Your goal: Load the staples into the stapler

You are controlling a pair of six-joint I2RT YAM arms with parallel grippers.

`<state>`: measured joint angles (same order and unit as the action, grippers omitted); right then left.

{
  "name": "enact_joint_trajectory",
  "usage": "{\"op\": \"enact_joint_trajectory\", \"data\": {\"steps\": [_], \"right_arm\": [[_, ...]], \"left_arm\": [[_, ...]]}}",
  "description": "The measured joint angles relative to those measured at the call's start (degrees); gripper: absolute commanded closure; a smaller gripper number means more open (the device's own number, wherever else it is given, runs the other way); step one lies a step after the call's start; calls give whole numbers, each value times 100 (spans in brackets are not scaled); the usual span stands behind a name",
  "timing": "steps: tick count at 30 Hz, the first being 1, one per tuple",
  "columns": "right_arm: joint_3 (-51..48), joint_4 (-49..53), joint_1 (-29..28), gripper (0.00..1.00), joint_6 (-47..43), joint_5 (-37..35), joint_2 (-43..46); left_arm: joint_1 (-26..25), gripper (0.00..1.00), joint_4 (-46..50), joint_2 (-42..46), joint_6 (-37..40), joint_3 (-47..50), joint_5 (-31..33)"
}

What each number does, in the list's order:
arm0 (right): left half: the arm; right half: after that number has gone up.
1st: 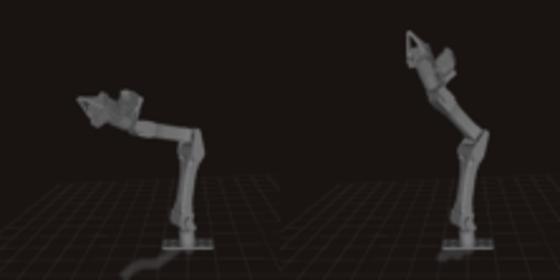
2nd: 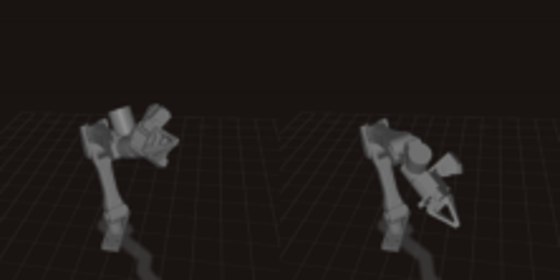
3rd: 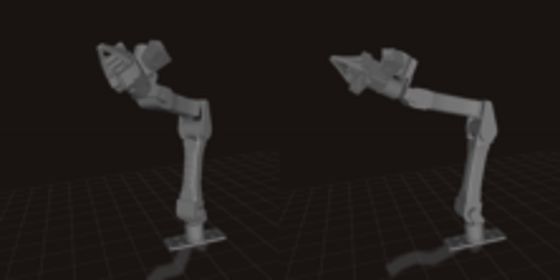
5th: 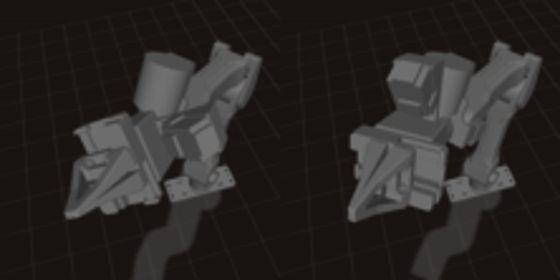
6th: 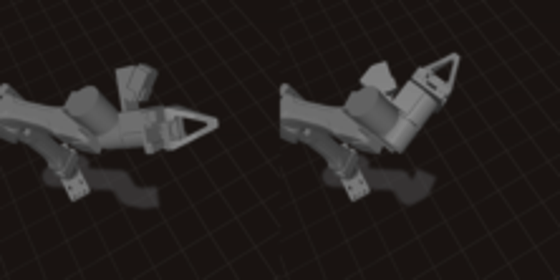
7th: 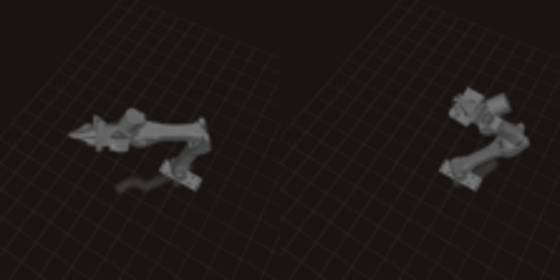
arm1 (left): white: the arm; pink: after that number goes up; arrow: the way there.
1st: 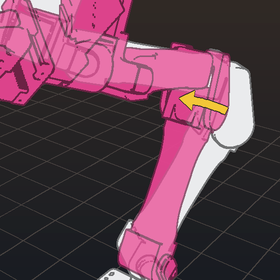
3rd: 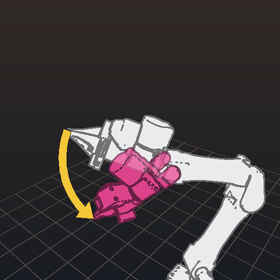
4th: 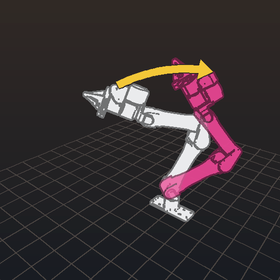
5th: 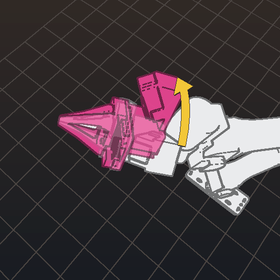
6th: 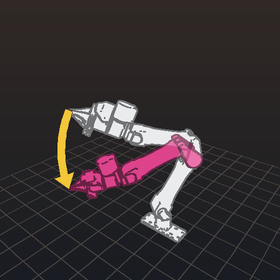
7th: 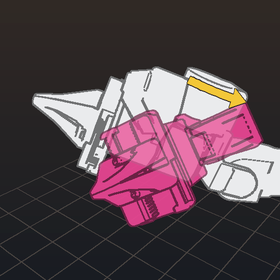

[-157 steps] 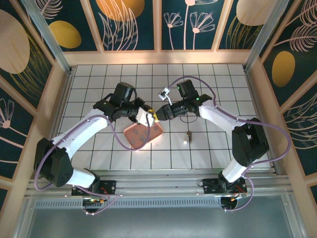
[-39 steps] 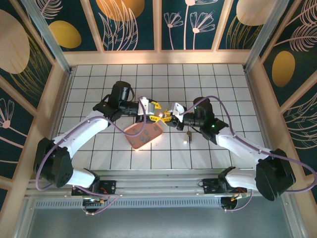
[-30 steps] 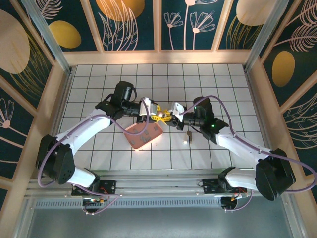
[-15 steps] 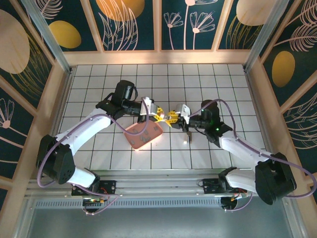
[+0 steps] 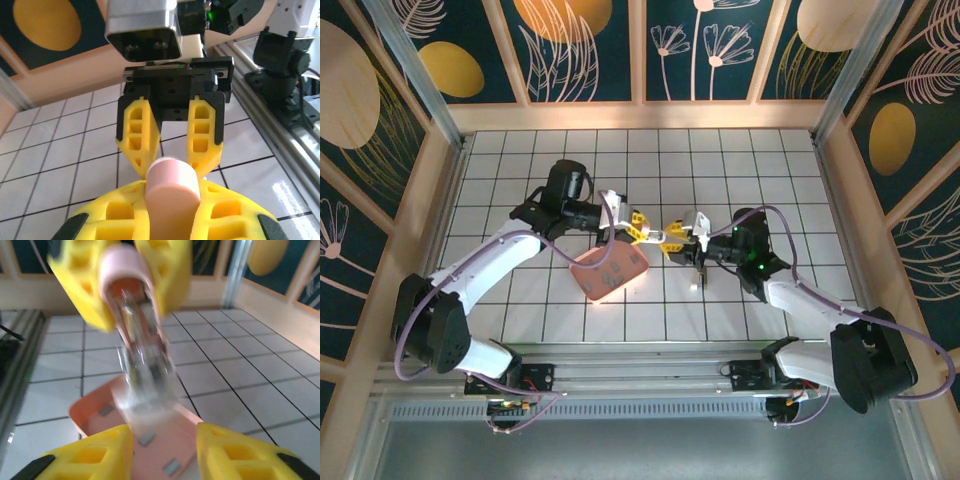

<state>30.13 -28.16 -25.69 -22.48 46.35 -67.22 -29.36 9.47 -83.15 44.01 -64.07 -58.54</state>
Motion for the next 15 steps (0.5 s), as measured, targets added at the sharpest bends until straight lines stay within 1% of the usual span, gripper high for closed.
{"op": "enact_joint_trajectory", "data": {"steps": [3,7,12,15], "right_arm": [[4,308,81,53,-13,-243,46],[66,686,4,50,-105,-376,269],[374,898,-376,50,-138,-518,557],[608,831,-472,51,92,-494,538]], "left_arm": [[111,100,74,101,7,-4,50],[111,100,258,109,39,-11,125],[109,100,452,109,138,-22,256],[109,100,505,109,177,-31,308]]}}
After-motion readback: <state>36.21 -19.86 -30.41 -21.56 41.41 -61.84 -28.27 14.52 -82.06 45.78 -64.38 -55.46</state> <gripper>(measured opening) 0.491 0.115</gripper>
